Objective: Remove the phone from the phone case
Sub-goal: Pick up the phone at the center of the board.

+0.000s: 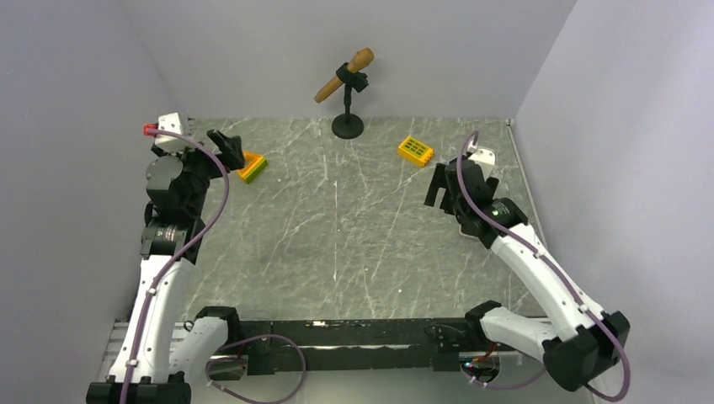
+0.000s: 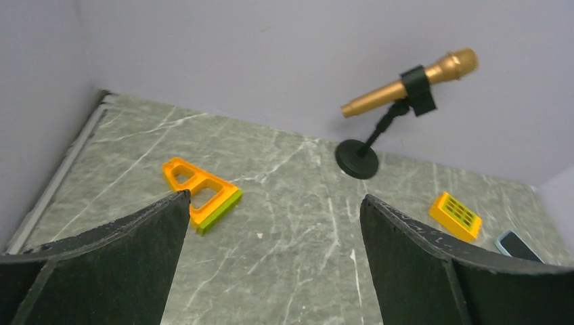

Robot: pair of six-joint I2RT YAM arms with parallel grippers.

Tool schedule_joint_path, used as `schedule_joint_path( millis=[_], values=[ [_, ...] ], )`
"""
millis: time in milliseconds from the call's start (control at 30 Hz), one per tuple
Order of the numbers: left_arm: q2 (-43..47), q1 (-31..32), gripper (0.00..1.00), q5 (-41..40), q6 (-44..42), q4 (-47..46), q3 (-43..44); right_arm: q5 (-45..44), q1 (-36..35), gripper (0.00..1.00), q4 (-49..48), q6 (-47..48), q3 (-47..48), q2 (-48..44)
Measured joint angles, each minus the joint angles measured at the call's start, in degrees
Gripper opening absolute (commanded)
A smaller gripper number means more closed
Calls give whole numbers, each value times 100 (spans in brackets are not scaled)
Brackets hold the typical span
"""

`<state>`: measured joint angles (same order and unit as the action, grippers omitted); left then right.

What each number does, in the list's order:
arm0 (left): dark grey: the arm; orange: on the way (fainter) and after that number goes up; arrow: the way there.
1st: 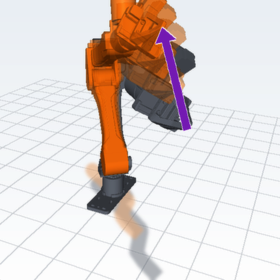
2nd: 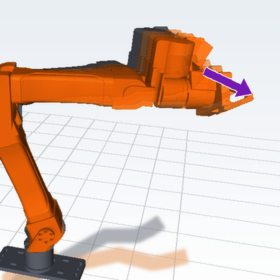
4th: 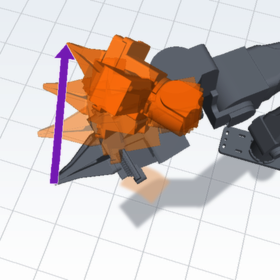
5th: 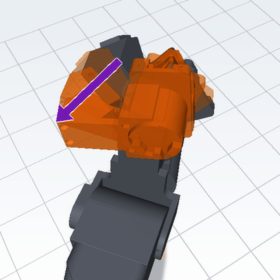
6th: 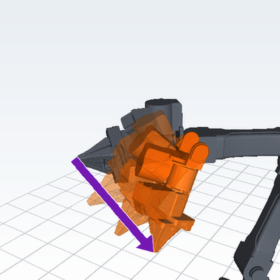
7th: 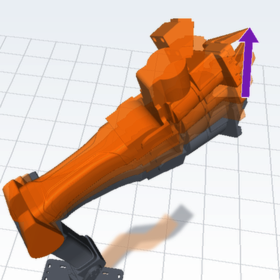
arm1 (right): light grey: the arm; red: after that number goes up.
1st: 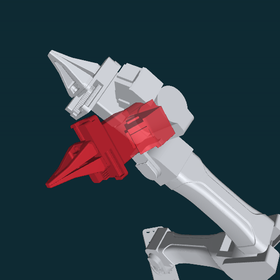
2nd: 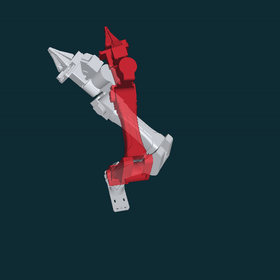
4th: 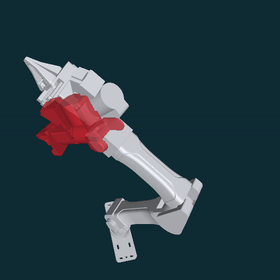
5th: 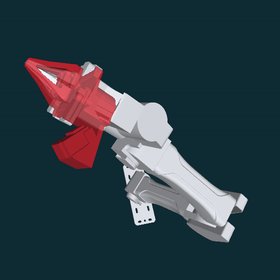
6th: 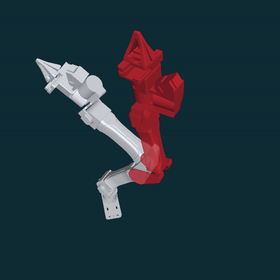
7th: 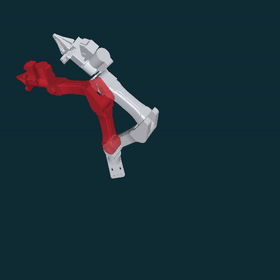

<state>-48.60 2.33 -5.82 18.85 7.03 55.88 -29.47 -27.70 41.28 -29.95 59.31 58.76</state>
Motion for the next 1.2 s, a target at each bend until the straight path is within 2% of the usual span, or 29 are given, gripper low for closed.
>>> schedule_joint_path(
  millis=[67, 233, 433, 533, 633, 900, 1033, 1200],
  values=[
    [-28, 0, 99, 369, -68, -50, 0, 280, 339, 100, -195, -175, -153, 201],
    [-385, 0, 99, 1530, -175, -195, 37, 1047, 1720, 100, -772, -601, -457, 876],
    [-870, 0, 99, 2761, -160, -275, 42, 1259, 2778, 100, -1390, -890, -551, 1707],
    [-933, 0, 99, 3119, -138, -330, 42, 1237, 3370, 100, -1744, -975, -682, 1961],
    [-966, 0, 99, 3373, -94, -424, 42, 1246, 3926, 100, -2092, -1019, -938, 2085],
    [-1056, 0, 99, 3703, 46, -595, 50, 1991, 5375, 100, -3080, -968, -1709, 2332],
    [-1082, 0, 99, 3755, 70, -621, 50, 2684, 5681, 100, -3453, -776, -1703, 2879],
    [-1178, 7, 99, 3770, 164, -654, 50, 3722, 5611, 100, -3899, -647, -1550, 3161]
  ],
)
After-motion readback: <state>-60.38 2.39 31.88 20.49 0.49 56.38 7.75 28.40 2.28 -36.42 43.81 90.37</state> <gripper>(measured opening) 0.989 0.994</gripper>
